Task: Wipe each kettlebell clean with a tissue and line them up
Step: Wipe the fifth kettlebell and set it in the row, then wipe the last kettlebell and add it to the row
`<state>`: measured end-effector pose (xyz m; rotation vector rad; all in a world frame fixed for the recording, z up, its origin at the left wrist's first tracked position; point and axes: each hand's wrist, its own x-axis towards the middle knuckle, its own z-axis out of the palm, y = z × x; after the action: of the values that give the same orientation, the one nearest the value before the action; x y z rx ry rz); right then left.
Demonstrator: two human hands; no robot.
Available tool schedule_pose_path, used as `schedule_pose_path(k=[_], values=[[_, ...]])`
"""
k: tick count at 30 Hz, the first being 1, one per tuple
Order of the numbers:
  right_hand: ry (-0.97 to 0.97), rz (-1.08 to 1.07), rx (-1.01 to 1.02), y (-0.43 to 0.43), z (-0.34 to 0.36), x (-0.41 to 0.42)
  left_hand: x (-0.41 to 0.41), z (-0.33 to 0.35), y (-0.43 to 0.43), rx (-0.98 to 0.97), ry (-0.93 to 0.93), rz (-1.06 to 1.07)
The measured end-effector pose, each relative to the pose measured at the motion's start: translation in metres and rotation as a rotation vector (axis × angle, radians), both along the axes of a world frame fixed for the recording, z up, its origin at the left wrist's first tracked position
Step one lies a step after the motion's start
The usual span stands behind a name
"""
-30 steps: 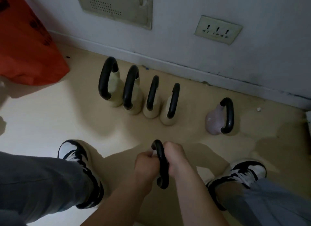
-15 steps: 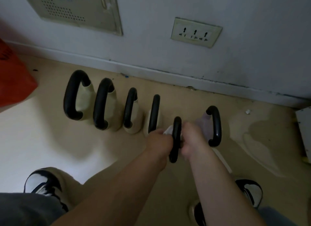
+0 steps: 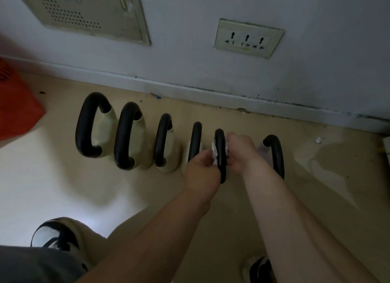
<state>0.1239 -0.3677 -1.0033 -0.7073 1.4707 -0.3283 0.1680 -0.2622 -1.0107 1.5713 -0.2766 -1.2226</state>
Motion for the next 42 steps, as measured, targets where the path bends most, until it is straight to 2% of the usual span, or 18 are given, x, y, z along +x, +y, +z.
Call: schedule_pose_path(k=[3,5,7,8,9,11,13,14,17,20,22,24,27,30,34,36,39,42], values=[[0.233,0.089,-0.176,-0.005,0.004,-0.008,-0.001,0.003,0.006,0.036,-0.076,-0.042],[0.393,0.117,-0.365,-0.005,0.019,-0.021,-0.001,0.009,0.012,0.100,-0.194,0.051],[0.331,0.181,-0.459,-0.006,0.033,-0.037,0.001,0.015,0.021,0.103,-0.279,0.107],[0.200,0.216,-0.410,-0.006,0.037,-0.045,0.001,0.015,0.024,0.068,-0.242,0.075],[0.041,0.248,-0.319,-0.003,0.041,-0.052,0.001,0.016,0.026,-0.001,-0.124,0.012],[-0.142,0.336,-0.184,0.005,0.042,-0.064,0.000,0.024,0.029,-0.136,0.248,-0.162],[-0.147,0.458,-0.144,0.016,0.042,-0.075,-0.003,0.028,0.035,-0.177,0.483,-0.226],[-0.122,0.515,-0.146,0.022,0.042,-0.079,-0.006,0.030,0.037,-0.151,0.504,-0.218],[-0.072,0.554,-0.170,0.035,0.042,-0.085,-0.014,0.025,0.045,-0.069,0.452,-0.129],[0.079,0.171,-0.331,0.027,0.030,-0.095,-0.014,0.015,0.060,-0.066,0.319,-0.132],[0.341,0.063,-0.504,0.010,0.018,-0.110,-0.014,0.011,0.071,-0.041,0.243,-0.114],[0.539,0.132,-0.492,-0.004,0.006,-0.121,-0.015,0.007,0.082,-0.031,0.218,-0.111],[0.454,0.194,-0.329,-0.009,-0.016,-0.120,-0.012,0.004,0.094,-0.018,0.237,-0.135],[0.506,0.181,-0.347,-0.006,-0.040,-0.116,-0.006,0.002,0.104,0.065,0.219,-0.083],[0.534,0.218,-0.330,0.003,-0.040,-0.110,0.005,0.002,0.109,0.019,0.234,-0.055],[0.532,0.269,-0.327,0.022,-0.033,-0.110,0.008,0.005,0.112,-0.019,0.250,-0.034],[0.568,0.433,-0.295,0.064,-0.028,-0.114,0.010,0.006,0.118,0.040,0.243,0.040],[0.597,0.517,-0.137,0.104,-0.026,-0.113,0.011,-0.003,0.135,0.080,0.198,-0.025]])
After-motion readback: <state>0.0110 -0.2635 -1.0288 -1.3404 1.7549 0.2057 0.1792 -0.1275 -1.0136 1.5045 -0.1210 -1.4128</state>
